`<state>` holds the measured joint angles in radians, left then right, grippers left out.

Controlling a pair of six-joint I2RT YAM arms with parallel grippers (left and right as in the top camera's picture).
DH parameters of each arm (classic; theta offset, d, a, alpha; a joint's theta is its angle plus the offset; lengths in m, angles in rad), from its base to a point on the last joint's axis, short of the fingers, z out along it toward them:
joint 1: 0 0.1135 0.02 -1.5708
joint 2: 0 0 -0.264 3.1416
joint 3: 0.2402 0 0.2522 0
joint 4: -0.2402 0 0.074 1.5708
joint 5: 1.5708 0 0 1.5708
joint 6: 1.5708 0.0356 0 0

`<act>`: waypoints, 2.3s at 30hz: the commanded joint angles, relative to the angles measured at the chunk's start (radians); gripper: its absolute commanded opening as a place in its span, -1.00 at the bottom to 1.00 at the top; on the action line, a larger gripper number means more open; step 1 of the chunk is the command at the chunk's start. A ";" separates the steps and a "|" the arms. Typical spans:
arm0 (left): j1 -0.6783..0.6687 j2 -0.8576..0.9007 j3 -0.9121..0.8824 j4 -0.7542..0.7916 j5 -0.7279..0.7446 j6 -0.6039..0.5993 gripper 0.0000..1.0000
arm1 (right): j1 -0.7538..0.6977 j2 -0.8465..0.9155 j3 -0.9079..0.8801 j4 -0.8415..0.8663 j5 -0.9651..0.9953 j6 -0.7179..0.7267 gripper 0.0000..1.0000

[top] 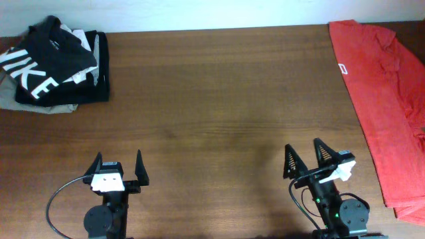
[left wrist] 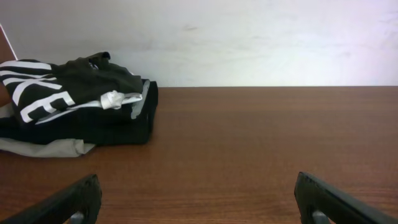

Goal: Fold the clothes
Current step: 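Reach the right gripper to the red T-shirt at the right edge, then grasp the red T-shirt and drag it left to table center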

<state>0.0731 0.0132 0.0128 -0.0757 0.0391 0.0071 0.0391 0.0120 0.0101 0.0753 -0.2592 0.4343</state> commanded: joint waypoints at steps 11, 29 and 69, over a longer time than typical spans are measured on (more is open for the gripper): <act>0.005 -0.002 -0.005 -0.005 -0.012 0.012 0.98 | 0.006 0.230 0.240 0.253 0.387 -0.145 0.97; 0.005 -0.002 -0.005 -0.005 -0.012 0.012 0.98 | -0.266 1.765 1.597 -0.682 0.535 -0.452 0.97; 0.005 -0.002 -0.005 -0.005 -0.012 0.012 0.98 | -0.594 2.582 2.081 -0.346 0.182 -0.235 -0.39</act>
<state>0.0734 0.0166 0.0132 -0.0784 0.0250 0.0074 -0.5621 2.5744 2.0758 -0.2680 -0.1070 0.1997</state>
